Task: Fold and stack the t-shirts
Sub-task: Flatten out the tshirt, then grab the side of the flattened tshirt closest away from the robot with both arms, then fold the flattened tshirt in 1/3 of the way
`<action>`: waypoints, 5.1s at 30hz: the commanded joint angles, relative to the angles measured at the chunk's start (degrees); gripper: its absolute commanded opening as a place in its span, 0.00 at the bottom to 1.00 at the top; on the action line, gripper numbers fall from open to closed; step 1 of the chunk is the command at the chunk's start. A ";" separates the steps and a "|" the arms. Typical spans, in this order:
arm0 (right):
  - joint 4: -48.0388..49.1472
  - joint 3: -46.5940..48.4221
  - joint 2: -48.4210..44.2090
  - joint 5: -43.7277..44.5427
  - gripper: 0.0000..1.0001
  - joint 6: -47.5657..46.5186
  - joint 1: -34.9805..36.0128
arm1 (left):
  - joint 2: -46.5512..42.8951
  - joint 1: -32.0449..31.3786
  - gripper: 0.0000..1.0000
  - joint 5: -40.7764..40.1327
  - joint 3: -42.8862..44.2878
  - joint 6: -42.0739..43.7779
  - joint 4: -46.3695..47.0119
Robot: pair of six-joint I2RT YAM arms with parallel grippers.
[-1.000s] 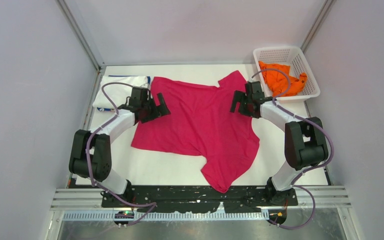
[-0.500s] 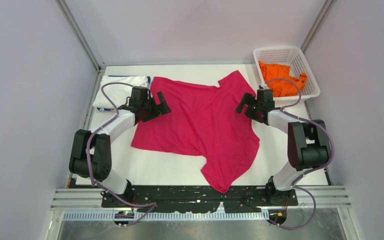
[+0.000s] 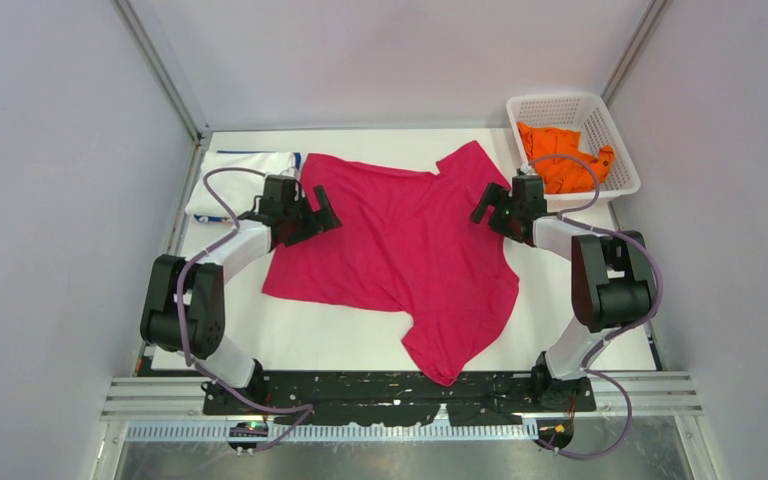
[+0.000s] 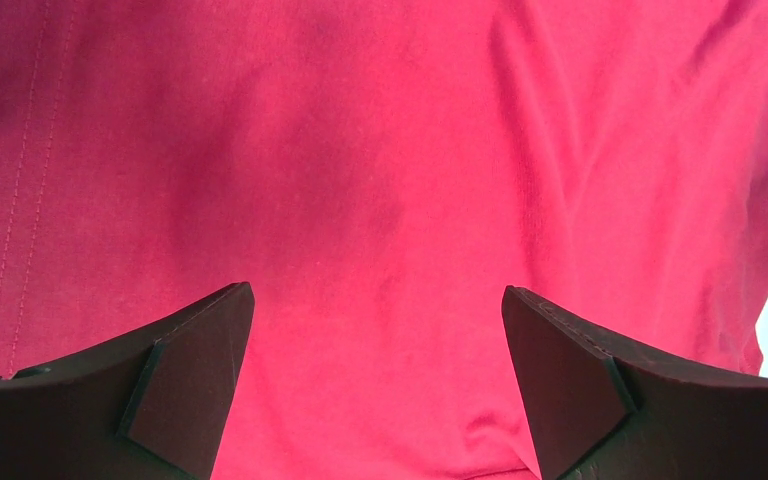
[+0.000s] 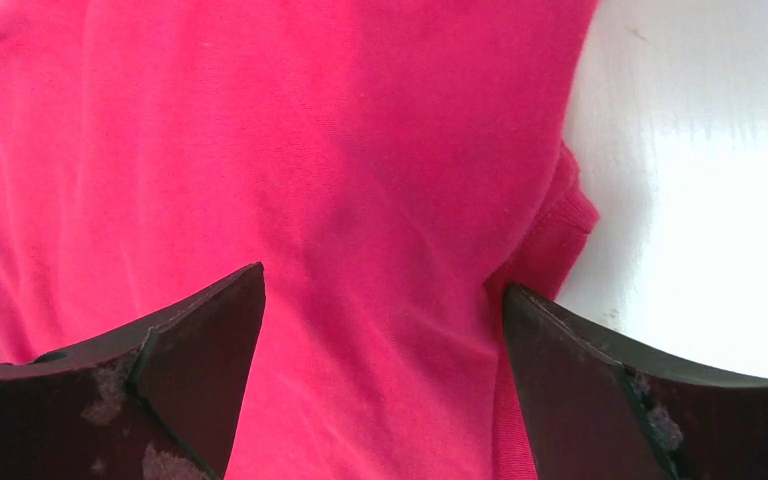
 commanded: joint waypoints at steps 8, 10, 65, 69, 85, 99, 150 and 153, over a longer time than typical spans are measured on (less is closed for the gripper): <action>-4.57 -1.83 -2.39 8.44 0.95 1.30 -3.32 | -1.40 1.32 1.00 -0.54 -1.54 -0.61 2.21; -4.83 -1.81 -2.15 8.19 0.95 1.44 -3.48 | -1.50 1.39 1.00 -0.46 -1.75 -0.78 2.06; -29.59 -8.55 -36.21 11.35 0.95 -9.41 13.08 | -21.92 8.74 0.00 -20.41 -27.13 -14.46 -5.06; -34.56 -6.20 -36.41 10.67 0.96 -11.48 18.35 | -23.25 8.78 0.00 -20.91 -27.71 -13.35 -4.74; -46.41 -5.93 -32.07 -0.54 0.83 -11.49 61.34 | -30.69 8.72 0.00 -21.89 -31.42 -12.57 -6.62; -42.48 -6.40 -14.60 11.34 0.59 -6.22 68.46 | -31.64 8.75 0.00 -21.68 -31.00 -13.15 -8.27; -63.03 4.16 -30.07 20.40 0.05 -9.42 49.80 | -54.98 7.29 0.00 -18.25 -24.79 -17.40 -23.83; -63.12 8.19 -29.09 21.86 0.05 -12.43 47.33 | -51.28 7.30 0.00 -17.71 -23.25 -16.53 -21.40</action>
